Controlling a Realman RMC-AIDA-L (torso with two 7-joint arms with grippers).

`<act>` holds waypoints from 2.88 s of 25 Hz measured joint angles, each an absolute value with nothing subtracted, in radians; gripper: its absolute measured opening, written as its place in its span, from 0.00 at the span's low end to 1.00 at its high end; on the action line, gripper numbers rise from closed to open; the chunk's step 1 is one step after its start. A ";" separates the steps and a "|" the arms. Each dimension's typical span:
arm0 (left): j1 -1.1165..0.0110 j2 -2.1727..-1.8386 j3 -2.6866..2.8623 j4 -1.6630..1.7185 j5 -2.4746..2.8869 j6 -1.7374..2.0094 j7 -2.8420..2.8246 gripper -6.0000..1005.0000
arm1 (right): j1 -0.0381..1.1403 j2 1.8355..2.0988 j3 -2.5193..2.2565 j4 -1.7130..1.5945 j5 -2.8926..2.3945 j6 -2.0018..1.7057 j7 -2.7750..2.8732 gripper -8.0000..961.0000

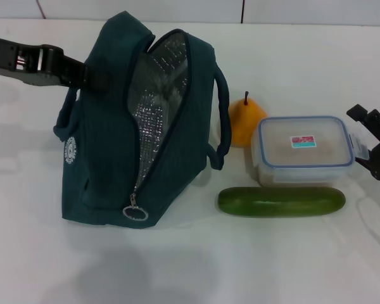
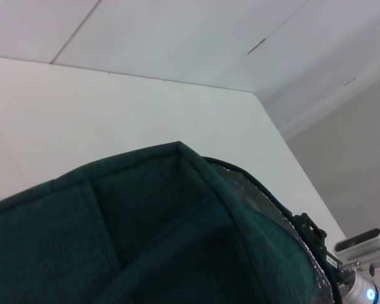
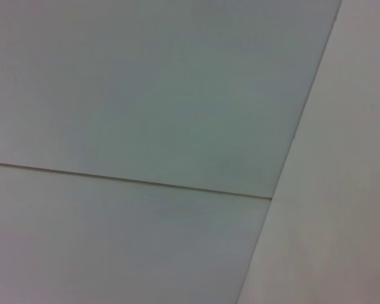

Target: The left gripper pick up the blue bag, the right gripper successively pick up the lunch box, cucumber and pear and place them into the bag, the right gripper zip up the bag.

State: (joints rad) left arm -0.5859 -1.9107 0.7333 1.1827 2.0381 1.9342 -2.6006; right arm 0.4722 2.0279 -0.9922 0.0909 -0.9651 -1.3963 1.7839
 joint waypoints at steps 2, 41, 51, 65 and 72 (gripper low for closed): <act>-0.586 -1.911 0.734 1.183 2.039 1.934 -2.601 0.05 | 0.475 2.028 -0.993 0.090 -0.965 -1.396 1.784 0.86; -0.589 -1.918 0.736 1.183 2.039 1.934 -2.586 0.05 | 0.476 2.028 -1.007 0.008 -1.042 -1.380 1.747 0.11; -0.587 -1.917 0.736 1.183 2.035 1.934 -2.586 0.05 | 0.470 2.028 -1.001 0.007 -1.032 -1.437 1.705 0.12; -0.587 -1.917 0.736 1.177 2.039 1.934 -2.585 0.05 | 0.442 2.023 -0.984 -0.041 -0.943 -1.558 1.699 0.14; -0.588 -1.920 0.736 1.176 2.040 1.933 -2.585 0.05 | 0.445 2.023 -0.985 -0.046 -0.868 -1.615 1.724 0.14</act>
